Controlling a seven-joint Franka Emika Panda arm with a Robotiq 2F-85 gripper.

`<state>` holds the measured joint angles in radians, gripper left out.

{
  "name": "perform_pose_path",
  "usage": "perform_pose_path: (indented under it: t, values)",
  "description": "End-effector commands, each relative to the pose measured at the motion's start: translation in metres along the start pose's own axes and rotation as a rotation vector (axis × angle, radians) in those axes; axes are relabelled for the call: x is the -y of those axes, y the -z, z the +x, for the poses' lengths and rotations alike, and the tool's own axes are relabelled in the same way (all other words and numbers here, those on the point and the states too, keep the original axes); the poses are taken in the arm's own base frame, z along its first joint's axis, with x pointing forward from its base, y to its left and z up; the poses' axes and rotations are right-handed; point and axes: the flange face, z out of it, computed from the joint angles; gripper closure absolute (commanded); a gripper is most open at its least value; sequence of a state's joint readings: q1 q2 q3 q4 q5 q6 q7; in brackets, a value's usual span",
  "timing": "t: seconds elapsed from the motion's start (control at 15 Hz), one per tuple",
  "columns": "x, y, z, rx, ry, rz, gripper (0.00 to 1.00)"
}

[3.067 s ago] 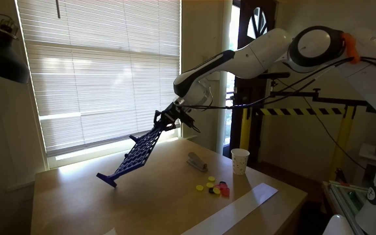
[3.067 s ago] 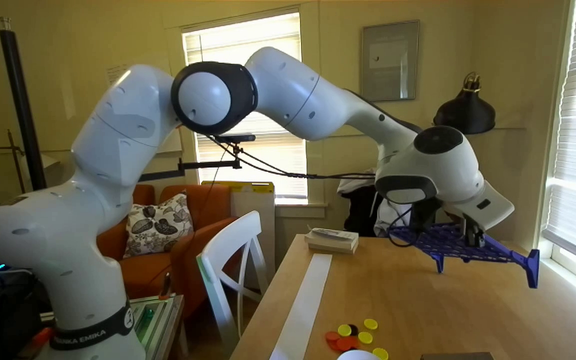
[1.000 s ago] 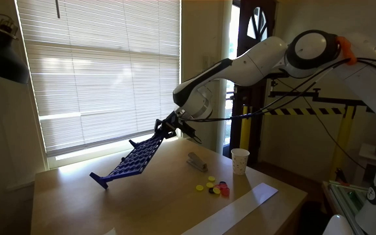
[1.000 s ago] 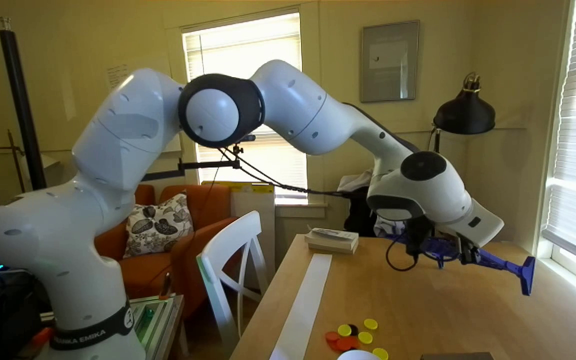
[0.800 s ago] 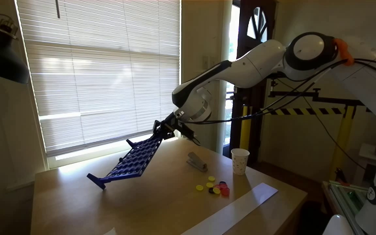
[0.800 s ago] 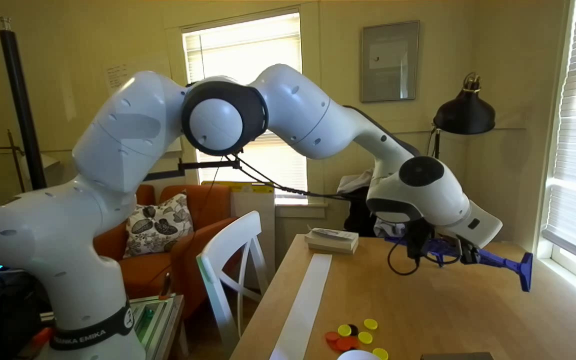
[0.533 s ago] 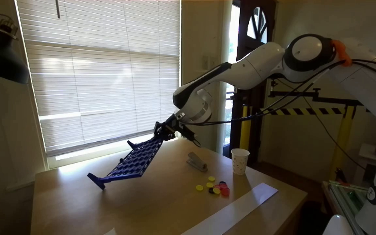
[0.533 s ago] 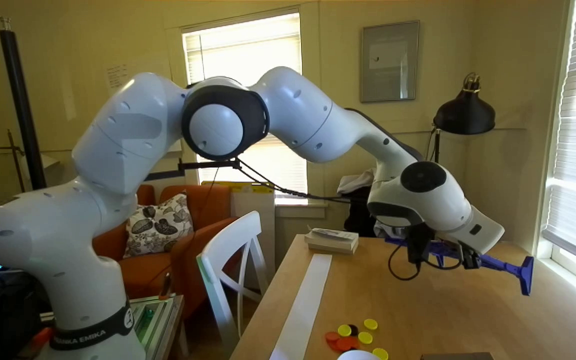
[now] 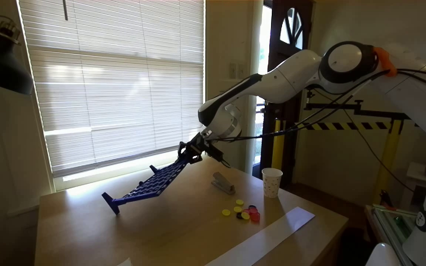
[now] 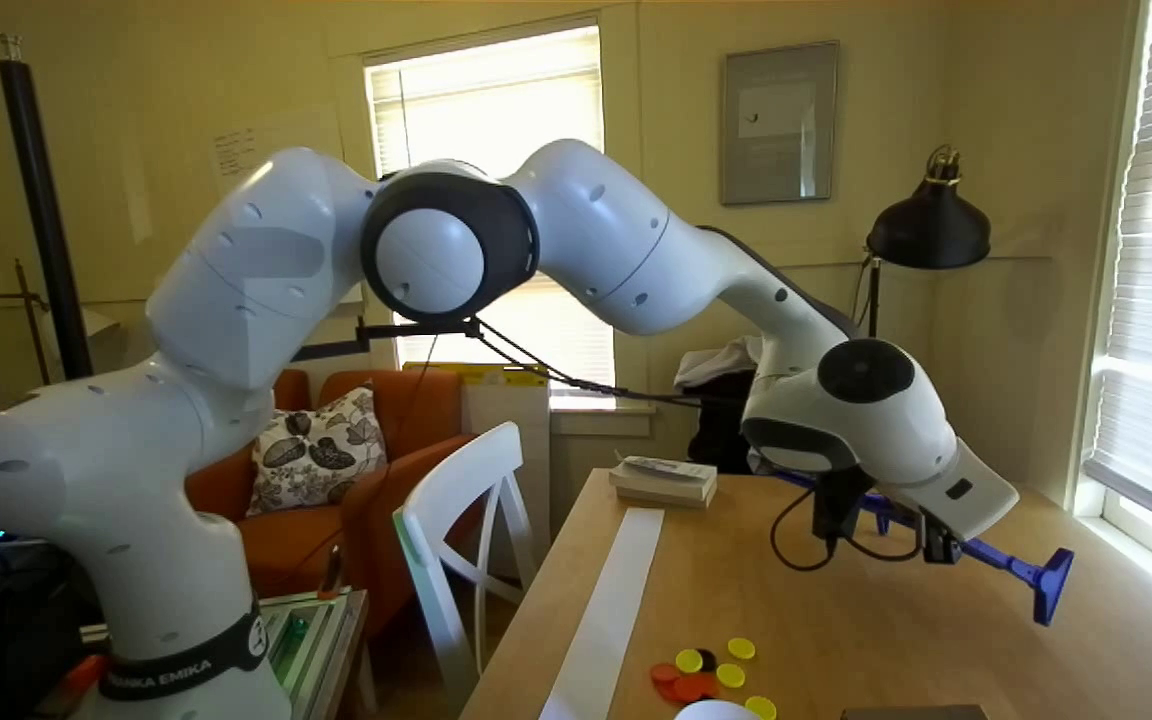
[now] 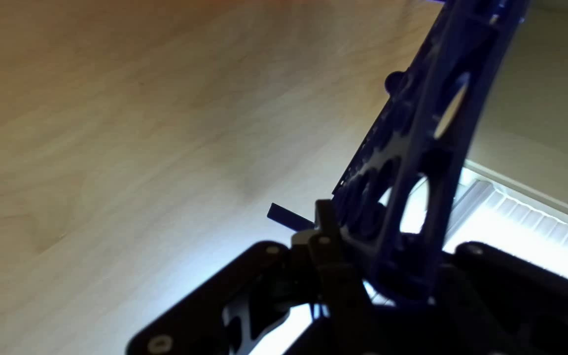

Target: Pick up the blue object and lay it down on the table

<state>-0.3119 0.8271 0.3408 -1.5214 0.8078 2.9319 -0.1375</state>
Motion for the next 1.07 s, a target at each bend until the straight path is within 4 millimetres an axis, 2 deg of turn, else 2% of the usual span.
perform_pose_path:
  t: [0.0,1.0]
  values:
    - [-0.040,-0.037,-0.023,0.027,0.127,-0.078,0.95]
    - [-0.059,-0.058,-0.012,0.040,0.227,0.023,0.95]
